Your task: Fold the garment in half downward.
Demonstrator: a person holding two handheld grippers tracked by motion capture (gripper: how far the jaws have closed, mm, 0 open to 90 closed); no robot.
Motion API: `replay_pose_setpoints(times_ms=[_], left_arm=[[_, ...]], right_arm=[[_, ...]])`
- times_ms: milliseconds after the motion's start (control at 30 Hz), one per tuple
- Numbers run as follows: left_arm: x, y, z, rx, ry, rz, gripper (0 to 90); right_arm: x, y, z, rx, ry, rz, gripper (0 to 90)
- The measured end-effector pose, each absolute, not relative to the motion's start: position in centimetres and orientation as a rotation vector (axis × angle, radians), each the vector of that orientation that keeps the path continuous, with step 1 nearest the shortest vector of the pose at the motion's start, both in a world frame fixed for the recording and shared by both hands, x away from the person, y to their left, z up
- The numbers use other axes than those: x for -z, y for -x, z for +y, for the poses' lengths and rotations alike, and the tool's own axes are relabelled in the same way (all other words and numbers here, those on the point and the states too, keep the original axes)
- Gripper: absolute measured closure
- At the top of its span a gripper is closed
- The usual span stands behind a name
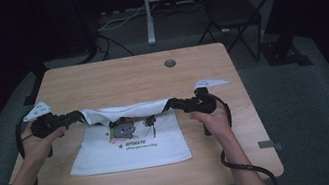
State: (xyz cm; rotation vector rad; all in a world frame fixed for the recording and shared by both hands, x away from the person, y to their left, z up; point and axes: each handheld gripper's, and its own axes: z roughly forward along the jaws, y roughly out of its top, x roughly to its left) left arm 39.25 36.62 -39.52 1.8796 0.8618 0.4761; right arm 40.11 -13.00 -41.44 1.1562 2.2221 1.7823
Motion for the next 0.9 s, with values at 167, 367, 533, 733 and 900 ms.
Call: replay_pose_setpoints(times_ms=[167, 367, 533, 733, 900], left_arm=[[40.0, -38.6, 37.0, -0.472, -1.875, 0.863, 82.5], [40.0, -38.0, 37.0, -0.48, -1.868, 0.844, 82.5], [39.9, -37.5, 37.0, -0.495, -1.874, 0.827, 82.5], [39.8, -36.9, 37.1, -0.517, -1.881, 0.8, 82.4], [39.7, -36.4, 37.1, -0.523, -1.882, 0.784, 82.4]], right_arm=[[41.8, -39.5, -12.8, -1.757, -1.137, 2.246, 81.7], [42.0, -39.0, -12.4, -1.731, -1.103, 2.274, 81.7], [42.0, -38.8, -12.4, -1.73, -1.097, 2.277, 81.7], [42.2, -38.5, -12.5, -1.722, -1.092, 2.287, 81.7], [42.2, -38.2, -12.5, -1.715, -1.075, 2.298, 81.6]])
